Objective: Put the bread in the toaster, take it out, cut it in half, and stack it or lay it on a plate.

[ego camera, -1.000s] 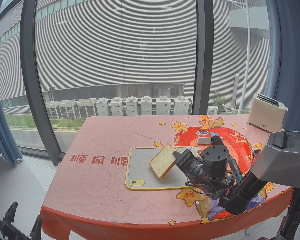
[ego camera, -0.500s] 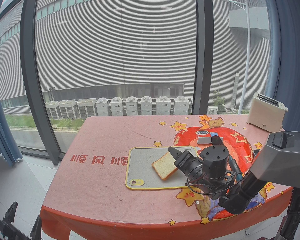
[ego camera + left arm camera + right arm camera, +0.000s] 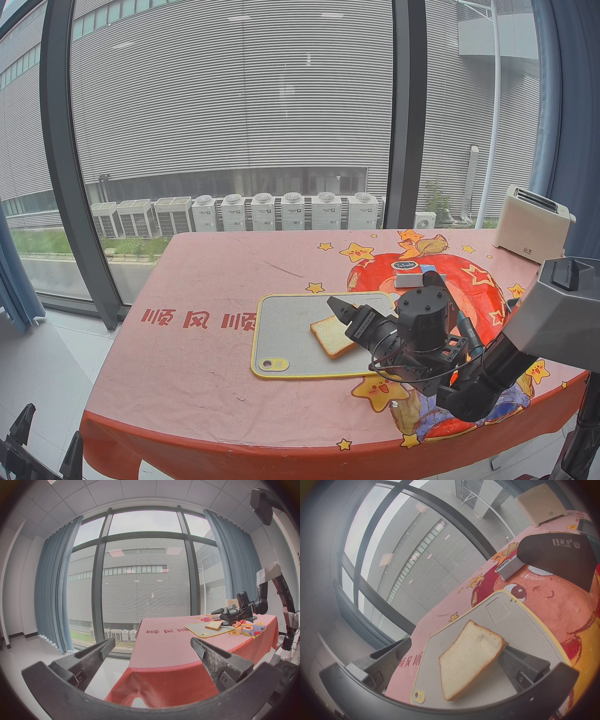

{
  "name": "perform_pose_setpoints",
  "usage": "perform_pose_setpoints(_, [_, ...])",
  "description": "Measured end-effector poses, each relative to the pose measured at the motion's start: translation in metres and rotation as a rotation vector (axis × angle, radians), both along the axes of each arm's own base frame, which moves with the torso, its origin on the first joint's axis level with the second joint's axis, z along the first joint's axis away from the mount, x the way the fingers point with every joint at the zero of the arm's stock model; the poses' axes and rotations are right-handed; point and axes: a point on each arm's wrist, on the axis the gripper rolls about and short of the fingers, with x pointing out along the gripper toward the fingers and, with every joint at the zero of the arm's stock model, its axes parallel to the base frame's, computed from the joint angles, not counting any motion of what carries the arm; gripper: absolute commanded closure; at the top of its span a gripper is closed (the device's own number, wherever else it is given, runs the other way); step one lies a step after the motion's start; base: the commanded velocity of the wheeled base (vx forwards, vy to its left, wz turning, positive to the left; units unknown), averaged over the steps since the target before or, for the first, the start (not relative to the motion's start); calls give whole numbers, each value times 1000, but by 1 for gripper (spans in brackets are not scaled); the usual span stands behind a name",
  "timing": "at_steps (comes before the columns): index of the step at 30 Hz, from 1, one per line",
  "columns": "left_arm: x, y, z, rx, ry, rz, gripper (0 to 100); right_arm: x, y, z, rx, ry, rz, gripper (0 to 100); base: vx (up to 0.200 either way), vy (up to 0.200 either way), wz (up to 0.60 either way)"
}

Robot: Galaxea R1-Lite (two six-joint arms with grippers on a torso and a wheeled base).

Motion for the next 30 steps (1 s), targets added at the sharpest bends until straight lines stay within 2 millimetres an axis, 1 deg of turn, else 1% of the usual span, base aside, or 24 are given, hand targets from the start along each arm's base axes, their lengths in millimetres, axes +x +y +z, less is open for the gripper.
perform_pose_setpoints(8, [0, 0, 0, 0, 0, 0, 0, 4, 7, 8, -55, 70, 17, 0, 0, 0, 0])
perform_pose_setpoints(15, [0, 0, 0, 0, 0, -1, 0, 4, 10, 23, -75, 107, 23, 0, 0, 0, 0])
perform_pose_setpoints(19, [0, 0, 0, 0, 0, -1, 0, 2, 7, 33, -81, 116, 21, 0, 0, 0, 0])
perform_pose_setpoints(30, [0, 0, 0, 0, 0, 0, 0, -7, -1, 40, -115, 194, 7, 0, 0, 0, 0])
